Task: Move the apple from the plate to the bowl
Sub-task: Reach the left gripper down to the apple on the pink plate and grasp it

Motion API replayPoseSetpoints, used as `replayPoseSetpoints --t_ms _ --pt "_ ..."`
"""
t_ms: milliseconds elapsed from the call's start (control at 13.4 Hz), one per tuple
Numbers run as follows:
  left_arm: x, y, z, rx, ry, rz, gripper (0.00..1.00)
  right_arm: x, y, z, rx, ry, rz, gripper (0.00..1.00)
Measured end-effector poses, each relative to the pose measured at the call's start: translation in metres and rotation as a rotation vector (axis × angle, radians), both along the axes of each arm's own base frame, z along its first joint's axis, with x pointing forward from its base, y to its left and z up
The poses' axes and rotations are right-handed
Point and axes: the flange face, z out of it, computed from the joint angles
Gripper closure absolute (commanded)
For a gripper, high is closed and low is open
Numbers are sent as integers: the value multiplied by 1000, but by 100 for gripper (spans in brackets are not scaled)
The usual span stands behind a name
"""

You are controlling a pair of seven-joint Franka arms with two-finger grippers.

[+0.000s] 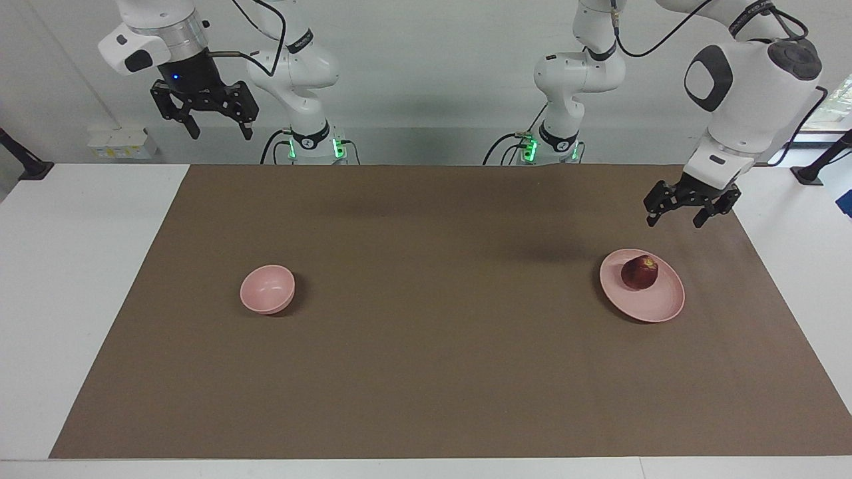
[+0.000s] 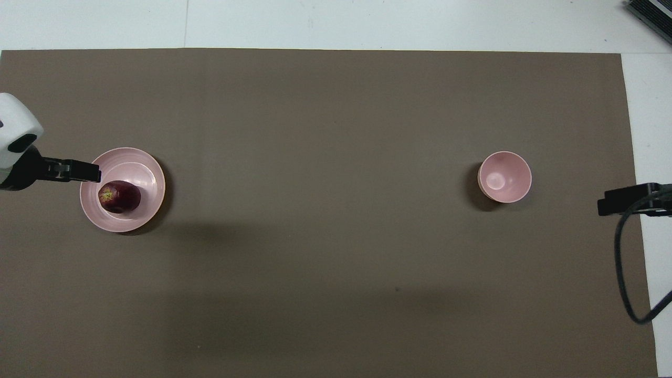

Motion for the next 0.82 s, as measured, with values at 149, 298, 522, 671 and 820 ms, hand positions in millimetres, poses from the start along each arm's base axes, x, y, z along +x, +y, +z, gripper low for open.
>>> replayPoseSetpoints --t_ms 149,298,522,671,820 --pt "-3 7 -27 -2 -11 -3 0 0 0 0 0 0 0 0" --pt "-6 15 -48 -26 -16 5 0 0 0 0 0 0 0 0" --pt "-12 16 -91 -41 -30 1 0 0 0 0 0 0 0 0" --pt "-15 18 -120 -37 -30 7 0 0 0 0 0 0 0 0" --pt "-17 25 -142 -33 -34 18 0 0 0 0 0 0 0 0"
